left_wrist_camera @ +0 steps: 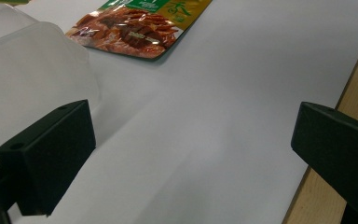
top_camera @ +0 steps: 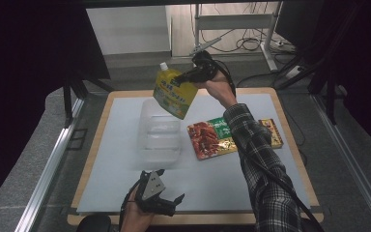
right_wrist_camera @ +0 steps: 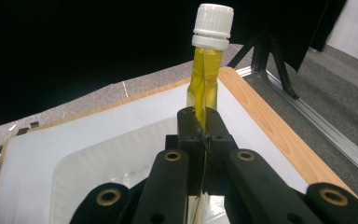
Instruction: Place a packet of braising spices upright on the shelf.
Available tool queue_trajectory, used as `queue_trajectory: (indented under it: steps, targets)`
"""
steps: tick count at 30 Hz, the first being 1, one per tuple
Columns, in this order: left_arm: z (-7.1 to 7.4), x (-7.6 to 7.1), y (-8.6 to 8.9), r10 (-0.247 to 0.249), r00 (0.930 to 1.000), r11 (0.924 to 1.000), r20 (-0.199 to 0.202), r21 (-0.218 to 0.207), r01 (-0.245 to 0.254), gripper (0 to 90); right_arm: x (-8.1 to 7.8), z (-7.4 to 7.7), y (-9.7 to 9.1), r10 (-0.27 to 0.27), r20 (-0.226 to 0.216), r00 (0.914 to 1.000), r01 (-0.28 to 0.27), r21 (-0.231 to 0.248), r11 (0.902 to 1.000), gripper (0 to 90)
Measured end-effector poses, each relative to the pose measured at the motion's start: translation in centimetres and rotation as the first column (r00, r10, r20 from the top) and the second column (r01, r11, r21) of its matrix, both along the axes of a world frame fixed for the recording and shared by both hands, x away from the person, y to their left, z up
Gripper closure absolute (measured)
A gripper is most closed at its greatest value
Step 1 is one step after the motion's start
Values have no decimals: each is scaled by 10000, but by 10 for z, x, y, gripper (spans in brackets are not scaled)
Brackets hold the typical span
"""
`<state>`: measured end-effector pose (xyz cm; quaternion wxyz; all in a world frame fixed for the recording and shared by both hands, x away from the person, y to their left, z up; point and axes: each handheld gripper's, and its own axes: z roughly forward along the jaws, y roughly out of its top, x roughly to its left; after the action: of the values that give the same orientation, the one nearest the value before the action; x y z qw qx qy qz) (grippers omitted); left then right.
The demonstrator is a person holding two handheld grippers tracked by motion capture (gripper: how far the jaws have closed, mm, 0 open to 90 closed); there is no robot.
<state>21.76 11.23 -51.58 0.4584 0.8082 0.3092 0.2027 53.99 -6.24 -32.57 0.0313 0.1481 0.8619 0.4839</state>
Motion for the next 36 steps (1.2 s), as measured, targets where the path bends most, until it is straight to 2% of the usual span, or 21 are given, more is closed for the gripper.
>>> queue_trajectory:
  steps: [6,12,27,36]
  targets:
    - [0,0,0,-3,10000,10000,-2,-31,3,0,2,-3,12,220,-73,9997,-220,-95,9997,881]
    - [0,0,0,-20,10000,10000,10,-7,20,0,3,-7,21,430,53,9991,-428,-308,9986,881]
    - [0,0,1,-57,10000,10000,-15,14,57,0,11,-30,42,345,-207,9992,-366,-1091,9934,881]
    - [0,0,1,-48,10000,10000,-13,13,48,0,13,-41,49,134,-244,9996,-164,-1274,9917,879]
